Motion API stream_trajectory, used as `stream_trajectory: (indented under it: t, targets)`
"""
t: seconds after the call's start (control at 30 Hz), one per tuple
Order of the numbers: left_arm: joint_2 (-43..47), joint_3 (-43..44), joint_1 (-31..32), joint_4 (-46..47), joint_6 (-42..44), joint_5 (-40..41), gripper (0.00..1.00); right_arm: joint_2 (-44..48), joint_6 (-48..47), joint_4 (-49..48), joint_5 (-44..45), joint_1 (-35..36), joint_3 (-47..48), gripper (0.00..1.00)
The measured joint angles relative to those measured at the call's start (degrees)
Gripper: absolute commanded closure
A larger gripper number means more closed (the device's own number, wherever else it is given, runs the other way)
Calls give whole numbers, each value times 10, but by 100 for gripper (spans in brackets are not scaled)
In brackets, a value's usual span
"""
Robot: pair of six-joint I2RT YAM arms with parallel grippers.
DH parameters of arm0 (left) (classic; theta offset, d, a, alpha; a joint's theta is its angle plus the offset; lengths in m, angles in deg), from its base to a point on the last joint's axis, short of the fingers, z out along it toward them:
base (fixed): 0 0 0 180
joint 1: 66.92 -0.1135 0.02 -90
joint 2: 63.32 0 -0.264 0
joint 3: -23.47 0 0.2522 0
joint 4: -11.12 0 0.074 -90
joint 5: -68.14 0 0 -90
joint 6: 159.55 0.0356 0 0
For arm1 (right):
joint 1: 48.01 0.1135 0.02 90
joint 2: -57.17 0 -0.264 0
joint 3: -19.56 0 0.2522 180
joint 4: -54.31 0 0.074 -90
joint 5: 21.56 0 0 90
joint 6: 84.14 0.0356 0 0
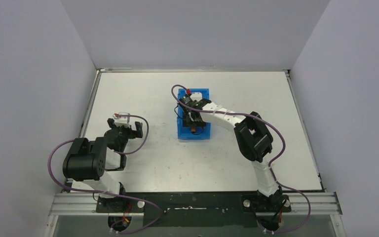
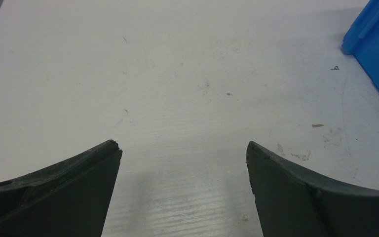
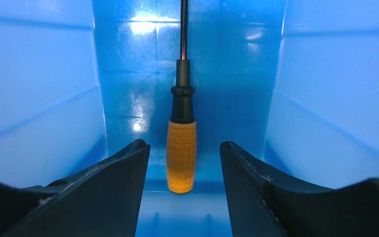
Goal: Put the screwdriver in the bin
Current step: Place the screwdriver in the bin, then reset both arms
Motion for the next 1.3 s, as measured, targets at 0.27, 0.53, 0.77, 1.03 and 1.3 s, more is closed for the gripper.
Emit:
stream_trajectory:
  t: [0.27, 0.53, 0.77, 1.03, 1.3]
  targets:
    - [0, 0, 0, 0, 0, 0, 3, 0, -1, 19, 2, 0, 21, 47]
    - [0, 0, 0, 1, 0, 0, 3, 0, -11, 54, 19, -1, 99, 47]
    - [0, 0, 0, 2, 0, 0, 3, 1, -22, 103, 40, -1, 171, 47]
    - [0, 0, 0, 2, 0, 0, 3, 11, -42, 147, 63, -9, 236, 35]
    - [0, 0, 0, 1, 0, 0, 3, 37, -60, 170, 67, -20, 243, 0]
